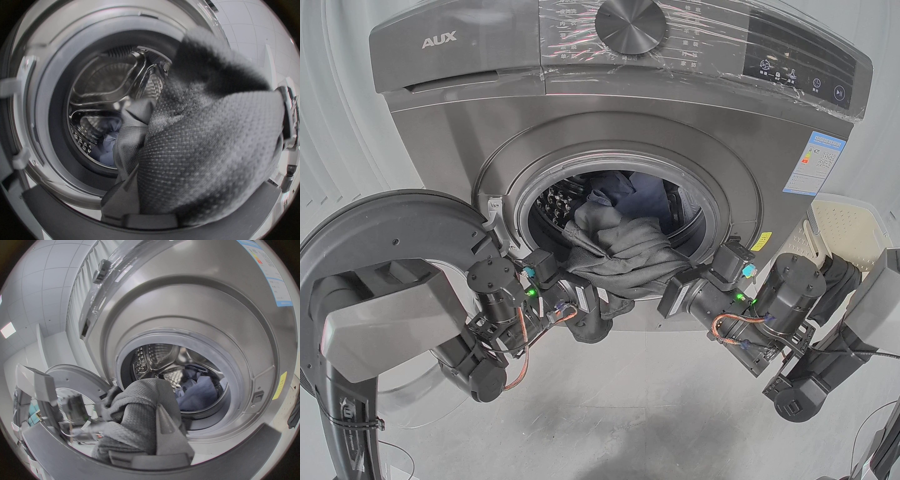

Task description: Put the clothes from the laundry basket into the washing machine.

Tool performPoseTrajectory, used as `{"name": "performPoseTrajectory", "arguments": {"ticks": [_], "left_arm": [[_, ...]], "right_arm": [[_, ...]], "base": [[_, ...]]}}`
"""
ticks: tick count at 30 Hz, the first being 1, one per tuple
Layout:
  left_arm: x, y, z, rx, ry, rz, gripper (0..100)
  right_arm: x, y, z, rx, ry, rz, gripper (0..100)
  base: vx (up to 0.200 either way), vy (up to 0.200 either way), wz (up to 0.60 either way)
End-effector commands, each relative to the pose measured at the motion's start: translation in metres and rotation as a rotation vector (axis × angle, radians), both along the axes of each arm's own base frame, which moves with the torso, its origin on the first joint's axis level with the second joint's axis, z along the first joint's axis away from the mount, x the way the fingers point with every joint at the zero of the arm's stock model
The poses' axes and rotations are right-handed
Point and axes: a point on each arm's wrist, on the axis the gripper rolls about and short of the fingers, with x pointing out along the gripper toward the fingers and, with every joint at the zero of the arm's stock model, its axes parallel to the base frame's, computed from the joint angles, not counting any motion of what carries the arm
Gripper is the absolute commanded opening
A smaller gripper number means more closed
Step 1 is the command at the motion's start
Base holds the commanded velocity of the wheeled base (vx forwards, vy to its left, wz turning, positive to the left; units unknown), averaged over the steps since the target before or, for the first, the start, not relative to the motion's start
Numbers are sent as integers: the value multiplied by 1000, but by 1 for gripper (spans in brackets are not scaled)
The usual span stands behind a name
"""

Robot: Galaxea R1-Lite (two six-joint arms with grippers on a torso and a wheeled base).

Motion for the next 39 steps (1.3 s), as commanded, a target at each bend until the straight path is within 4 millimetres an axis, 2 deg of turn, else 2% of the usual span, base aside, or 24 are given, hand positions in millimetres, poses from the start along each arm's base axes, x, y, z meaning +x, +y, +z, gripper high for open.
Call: {"name": "performPoseTrajectory", "arguments": {"ticks": [1,5,11,12,14,16,21,24,28,32,39], "left_arm": [[-30,10,37,-27,-42,-20,0],[-46,10,51,-64,-41,-24,0],[-55,8,47,-53,-16,-32,0],[-55,9,46,-53,-15,-32,0],[-57,8,45,-49,-10,-35,0],[-62,11,43,-37,0,-37,0],[-93,25,35,14,69,-60,0],[-102,33,39,15,73,-55,0],[-102,36,42,9,65,-46,0],[-103,35,37,22,78,-53,0],[-110,28,23,62,123,-85,0]], "right_arm": [[13,-6,-22,-45,56,-41,0],[16,-4,-34,-64,78,-40,0],[11,3,-34,-61,70,-3,0],[10,4,-33,-60,69,0,100],[4,8,-29,-50,55,29,100],[-8,4,-27,-64,62,72,100],[-45,-20,-38,-165,128,160,100],[-63,-35,-44,-213,165,180,100],[-66,-50,-56,-285,211,144,100],[-59,-63,-72,-325,271,88,100],[-58,-65,-78,-336,297,80,100]], "base": [[0,0,0],[0,0,0],[0,0,0],[0,0,0],[0,0,0],[0,0,0],[0,0,0],[0,0,0],[0,0,0],[0,0,0],[29,0,0]]}}
